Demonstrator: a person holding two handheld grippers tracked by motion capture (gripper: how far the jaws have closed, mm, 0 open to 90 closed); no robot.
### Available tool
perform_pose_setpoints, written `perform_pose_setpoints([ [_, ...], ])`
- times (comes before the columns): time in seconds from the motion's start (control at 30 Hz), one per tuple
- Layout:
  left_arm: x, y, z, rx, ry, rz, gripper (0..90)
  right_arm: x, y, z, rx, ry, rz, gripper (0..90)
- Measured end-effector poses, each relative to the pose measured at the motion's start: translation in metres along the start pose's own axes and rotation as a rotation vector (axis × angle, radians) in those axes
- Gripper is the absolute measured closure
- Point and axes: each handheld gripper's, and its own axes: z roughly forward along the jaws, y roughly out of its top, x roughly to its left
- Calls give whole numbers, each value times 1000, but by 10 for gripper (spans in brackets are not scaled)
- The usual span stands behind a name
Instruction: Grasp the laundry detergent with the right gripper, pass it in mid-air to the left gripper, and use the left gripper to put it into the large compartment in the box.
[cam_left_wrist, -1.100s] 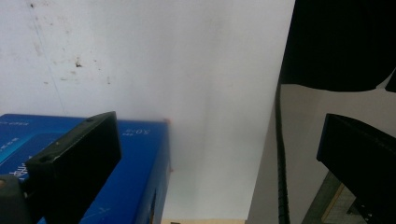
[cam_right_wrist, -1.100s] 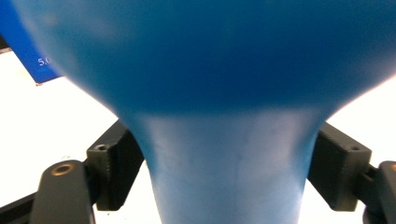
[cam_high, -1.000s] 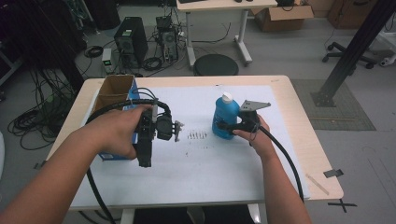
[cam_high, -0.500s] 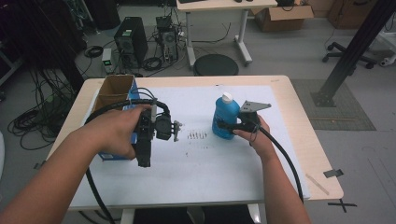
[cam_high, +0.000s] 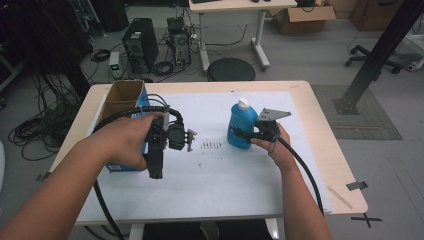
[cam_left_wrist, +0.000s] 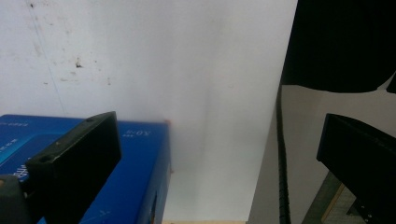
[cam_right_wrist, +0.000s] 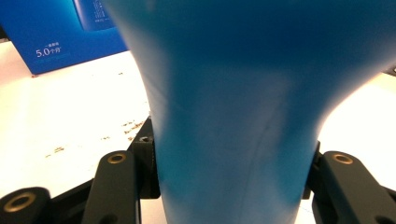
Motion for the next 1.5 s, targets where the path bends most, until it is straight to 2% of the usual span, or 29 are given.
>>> perform_pose_setpoints([
  [0.3, 1, 1, -2, 3, 3, -1, 4, 2, 2, -2, 0, 6, 2, 463],
  [0.67, 0, 4, -6, -4, 11, 6, 4, 14, 22, -23, -1, 10, -61, 463],
  [0.9, 2, 6, -13, -6, 19, 6, 4, 24, 37, -37, 2, 52, -82, 463],
  [0.97, 2, 7, -15, -6, 22, 7, 4, 35, 47, -42, 18, 67, -110, 461],
  [1.03, 3, 9, -17, -11, 27, 12, 4, 39, 51, -43, 21, 75, -119, 461],
  [1.07, 3, 10, -19, -15, 27, 15, 4, 46, 57, -46, 18, 87, -139, 461],
  [1.17, 3, 11, -20, -21, 29, 15, 4, 54, 61, -50, 11, 106, -156, 461],
  [1.2, 3, 12, -20, -15, 28, 20, 4, 61, 65, -52, 4, 123, -174, 461],
  [1.23, 3, 12, -20, -15, 28, 20, 4, 61, 65, -52, 4, 123, -174, 461],
  [1.27, 3, 12, -20, -17, 27, 18, 4, 68, 68, -54, 3, 140, -186, 460],
  [1.37, 3, 12, -21, -13, 27, 17, 4, 77, 68, -56, 13, 159, -204, 460],
  [1.5, 2, 14, -23, -10, 31, 12, 4, 81, 65, -56, 31, 181, -214, 460],
])
